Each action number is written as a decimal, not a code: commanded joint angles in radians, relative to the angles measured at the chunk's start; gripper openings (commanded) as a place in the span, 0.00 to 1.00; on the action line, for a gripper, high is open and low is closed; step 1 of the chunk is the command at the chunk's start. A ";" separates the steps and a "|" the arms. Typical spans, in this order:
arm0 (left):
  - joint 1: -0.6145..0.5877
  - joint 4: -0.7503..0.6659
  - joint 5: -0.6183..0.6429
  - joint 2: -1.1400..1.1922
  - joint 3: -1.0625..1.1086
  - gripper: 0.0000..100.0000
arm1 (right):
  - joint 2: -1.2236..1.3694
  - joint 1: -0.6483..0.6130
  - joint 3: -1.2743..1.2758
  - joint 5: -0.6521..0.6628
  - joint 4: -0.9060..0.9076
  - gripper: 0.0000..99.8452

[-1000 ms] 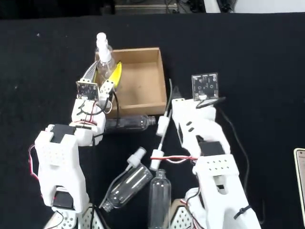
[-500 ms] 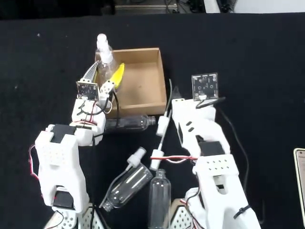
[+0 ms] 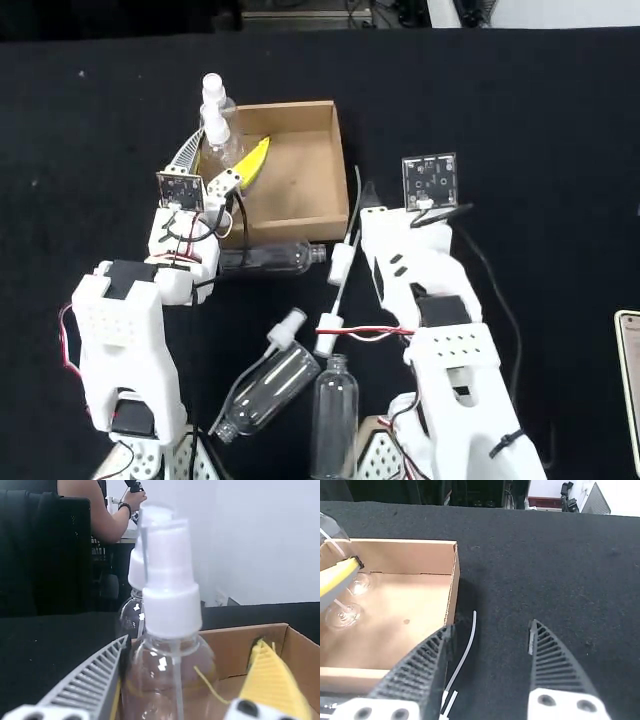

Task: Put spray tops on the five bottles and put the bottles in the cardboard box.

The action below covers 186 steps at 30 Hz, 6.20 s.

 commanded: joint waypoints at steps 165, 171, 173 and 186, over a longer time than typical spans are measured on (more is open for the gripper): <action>-0.007 2.015 -0.037 -0.747 -0.145 0.04 | 0.559 -0.127 -0.527 -0.114 0.264 0.21; -0.005 2.015 -0.032 -0.810 -0.105 0.04 | 0.581 -0.133 -0.526 -0.114 0.267 0.22; -0.005 2.015 -0.031 -0.810 -0.105 0.04 | 0.602 -0.133 -0.526 -0.114 0.267 0.25; -0.005 2.015 -0.031 -0.810 -0.101 0.04 | 0.751 -0.126 -0.628 -0.103 0.382 0.06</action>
